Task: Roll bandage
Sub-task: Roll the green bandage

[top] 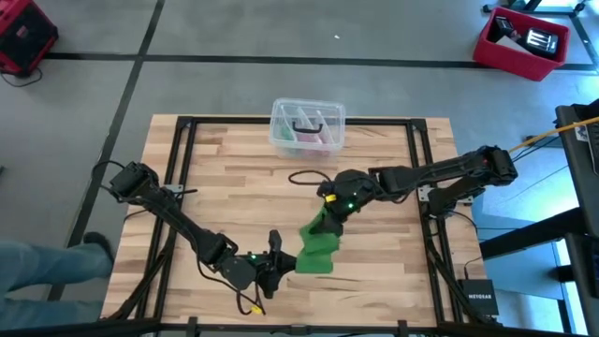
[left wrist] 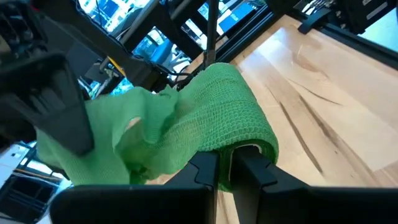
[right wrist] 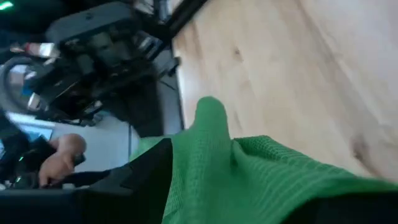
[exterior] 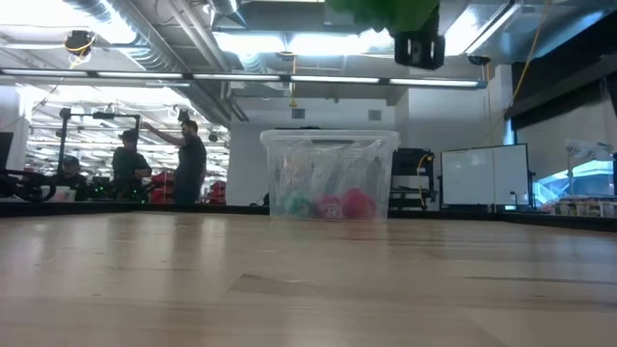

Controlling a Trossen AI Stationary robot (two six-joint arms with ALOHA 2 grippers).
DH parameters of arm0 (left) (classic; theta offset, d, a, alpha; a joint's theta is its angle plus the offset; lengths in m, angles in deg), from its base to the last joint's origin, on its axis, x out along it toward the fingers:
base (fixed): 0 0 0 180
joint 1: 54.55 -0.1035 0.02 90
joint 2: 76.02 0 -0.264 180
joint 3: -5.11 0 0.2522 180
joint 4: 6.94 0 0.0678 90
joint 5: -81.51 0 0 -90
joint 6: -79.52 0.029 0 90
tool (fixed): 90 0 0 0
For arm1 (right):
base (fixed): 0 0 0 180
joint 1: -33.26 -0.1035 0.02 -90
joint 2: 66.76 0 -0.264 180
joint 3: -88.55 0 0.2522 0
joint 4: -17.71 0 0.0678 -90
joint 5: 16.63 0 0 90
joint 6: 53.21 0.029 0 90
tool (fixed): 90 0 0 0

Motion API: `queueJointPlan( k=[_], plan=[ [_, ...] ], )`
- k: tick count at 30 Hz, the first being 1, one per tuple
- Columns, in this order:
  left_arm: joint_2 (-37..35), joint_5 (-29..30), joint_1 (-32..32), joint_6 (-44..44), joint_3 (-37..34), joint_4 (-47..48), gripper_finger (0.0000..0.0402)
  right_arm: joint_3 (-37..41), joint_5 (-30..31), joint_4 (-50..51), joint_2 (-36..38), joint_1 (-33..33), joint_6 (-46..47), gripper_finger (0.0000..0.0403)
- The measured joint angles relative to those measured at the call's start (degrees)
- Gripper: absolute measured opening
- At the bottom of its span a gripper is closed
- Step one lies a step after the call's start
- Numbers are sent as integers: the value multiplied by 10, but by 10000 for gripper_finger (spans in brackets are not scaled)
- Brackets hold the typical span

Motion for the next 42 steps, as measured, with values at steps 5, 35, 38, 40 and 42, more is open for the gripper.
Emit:
queueJointPlan(
  k=[5,35,38,40,42],
  plan=[
    [0,3,-5,-4,0,1,17,-1,100,6,0,8,-3,230],
    [1,-1,-6,-67,-1,19,17,-154,151,416,36,-31,-17,230],
    [1,-2,-6,-77,-1,27,17,-154,148,457,43,-42,-12,230],
    [1,-2,-6,-80,-1,25,17,-154,174,480,56,-48,-4,230],
    [1,-2,-6,-79,-1,23,17,-154,192,484,67,-57,-7,230]
  ],
)
